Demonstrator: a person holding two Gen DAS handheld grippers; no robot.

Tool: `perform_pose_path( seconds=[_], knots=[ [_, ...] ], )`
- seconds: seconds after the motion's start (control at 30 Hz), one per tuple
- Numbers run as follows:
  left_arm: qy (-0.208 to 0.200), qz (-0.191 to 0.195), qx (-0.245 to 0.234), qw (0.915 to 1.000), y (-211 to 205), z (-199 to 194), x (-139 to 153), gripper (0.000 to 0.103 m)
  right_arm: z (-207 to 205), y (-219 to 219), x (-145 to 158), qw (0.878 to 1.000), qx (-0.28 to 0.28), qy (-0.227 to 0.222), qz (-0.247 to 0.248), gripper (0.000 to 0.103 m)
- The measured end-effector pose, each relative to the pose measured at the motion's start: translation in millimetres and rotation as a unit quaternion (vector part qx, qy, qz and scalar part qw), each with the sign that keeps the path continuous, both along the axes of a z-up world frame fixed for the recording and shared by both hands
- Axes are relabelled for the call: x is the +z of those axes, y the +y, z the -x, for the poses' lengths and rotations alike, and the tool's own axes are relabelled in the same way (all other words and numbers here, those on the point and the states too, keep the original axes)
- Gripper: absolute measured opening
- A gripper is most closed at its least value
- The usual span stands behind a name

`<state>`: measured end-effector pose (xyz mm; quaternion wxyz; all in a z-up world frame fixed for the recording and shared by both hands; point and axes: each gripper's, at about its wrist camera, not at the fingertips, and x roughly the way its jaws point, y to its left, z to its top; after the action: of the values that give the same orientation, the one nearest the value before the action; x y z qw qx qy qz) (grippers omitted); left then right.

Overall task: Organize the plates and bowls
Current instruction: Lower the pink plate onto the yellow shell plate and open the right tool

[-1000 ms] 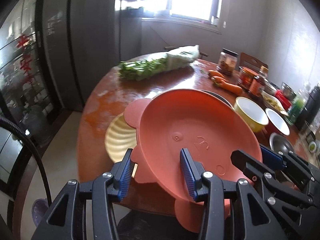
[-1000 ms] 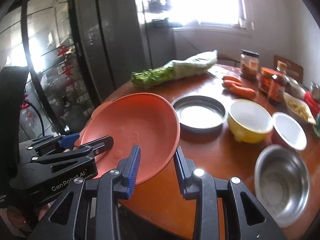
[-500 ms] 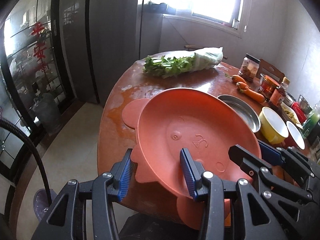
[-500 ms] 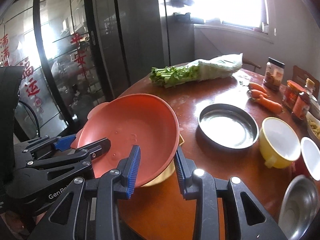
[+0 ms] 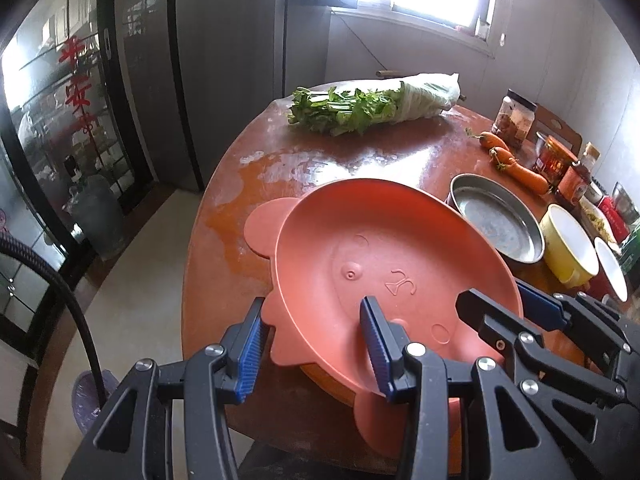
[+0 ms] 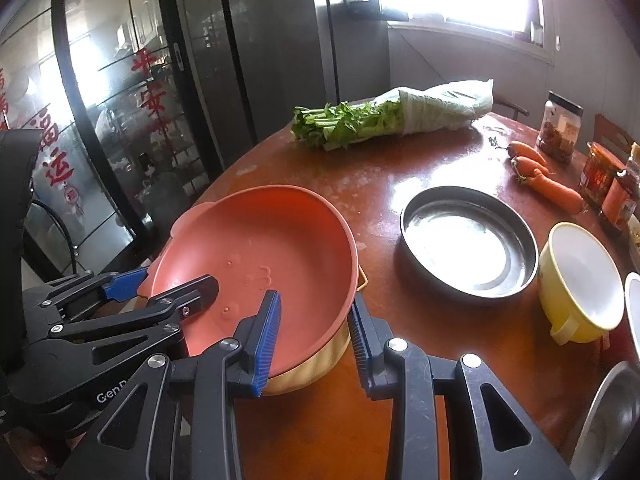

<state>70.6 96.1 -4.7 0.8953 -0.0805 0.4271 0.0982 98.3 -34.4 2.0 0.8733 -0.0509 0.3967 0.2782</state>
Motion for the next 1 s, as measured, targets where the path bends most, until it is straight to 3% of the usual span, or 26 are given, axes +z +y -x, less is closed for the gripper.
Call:
perform_pose_path(
  seconds=[0.4,1.0],
  knots=[
    [0.004,-0.019,-0.005,0.9998,-8,3,0,0.046,-1,-5,-10,1.0,0.002,0.019,0.007,0.036],
    [0.01,-0.018,0.008,0.9998,2,7,-9,0.047,4,-6,-16,1.0,-0.008,0.018,0.017,0.037]
  ],
)
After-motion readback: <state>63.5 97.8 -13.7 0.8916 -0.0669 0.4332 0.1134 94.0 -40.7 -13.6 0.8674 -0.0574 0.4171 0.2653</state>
